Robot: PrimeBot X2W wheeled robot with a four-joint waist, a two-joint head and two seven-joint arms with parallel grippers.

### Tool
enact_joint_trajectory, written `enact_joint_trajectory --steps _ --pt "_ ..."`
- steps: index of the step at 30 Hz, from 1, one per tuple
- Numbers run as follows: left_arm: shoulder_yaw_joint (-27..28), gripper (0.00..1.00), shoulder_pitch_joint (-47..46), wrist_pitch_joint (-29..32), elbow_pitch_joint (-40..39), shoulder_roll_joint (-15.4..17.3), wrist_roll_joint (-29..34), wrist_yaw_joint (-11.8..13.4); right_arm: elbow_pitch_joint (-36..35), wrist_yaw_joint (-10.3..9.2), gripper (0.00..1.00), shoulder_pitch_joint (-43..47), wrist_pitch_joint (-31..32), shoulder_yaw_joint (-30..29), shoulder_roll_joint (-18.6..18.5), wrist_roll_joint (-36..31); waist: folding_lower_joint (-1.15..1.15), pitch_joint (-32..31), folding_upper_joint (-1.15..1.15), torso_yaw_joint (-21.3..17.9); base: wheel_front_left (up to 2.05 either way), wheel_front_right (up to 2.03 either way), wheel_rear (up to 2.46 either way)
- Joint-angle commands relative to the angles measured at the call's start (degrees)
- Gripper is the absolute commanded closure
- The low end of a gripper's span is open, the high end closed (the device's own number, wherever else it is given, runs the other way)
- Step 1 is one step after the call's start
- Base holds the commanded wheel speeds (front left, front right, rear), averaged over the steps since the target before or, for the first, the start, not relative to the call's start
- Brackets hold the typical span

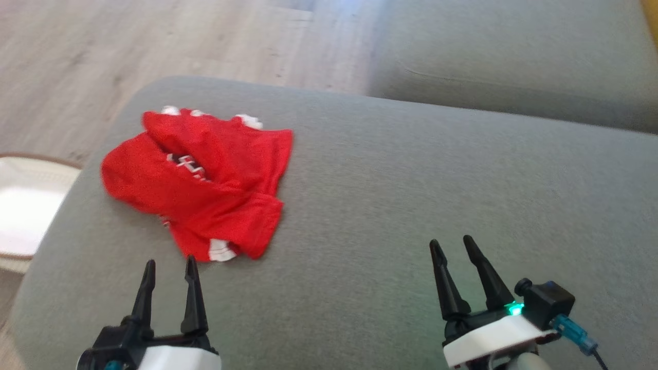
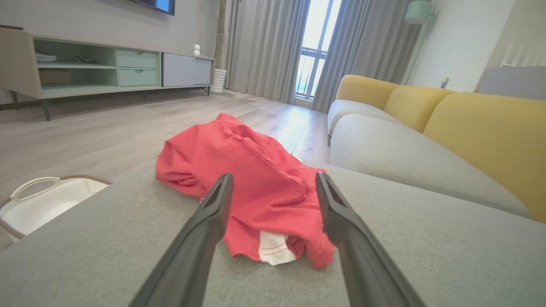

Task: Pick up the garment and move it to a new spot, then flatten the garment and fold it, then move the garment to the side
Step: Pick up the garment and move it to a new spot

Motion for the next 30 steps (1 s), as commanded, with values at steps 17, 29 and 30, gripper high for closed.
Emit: enact_joint_trajectory --steps 17,29,30 --pt "6.2 0.0 -1.9 -0.5 -3.4 -0.1 1.5 0.0 -2.1 0.44 0.0 -2.5 -0.6 2.7 -0.4 1.2 0.0 1.6 0.0 5.6 0.0 0.0 0.0" --pt "11.5 0.0 -19.6 3.1 4.5 8.7 4.3 -2.3 -6.2 0.44 0.0 -8.8 -0.6 -4.5 -0.4 -4.9 0.0 14.5 0.0 1.2 0.0 0.0 0.0" --pt "11.6 0.0 -22.0 4.9 6.2 10.0 4.2 -2.6 -6.4 0.44 0.0 -9.2 -0.6 -5.3 -0.4 -5.7 0.0 15.5 0.0 0.8 0.0 0.0 0.0"
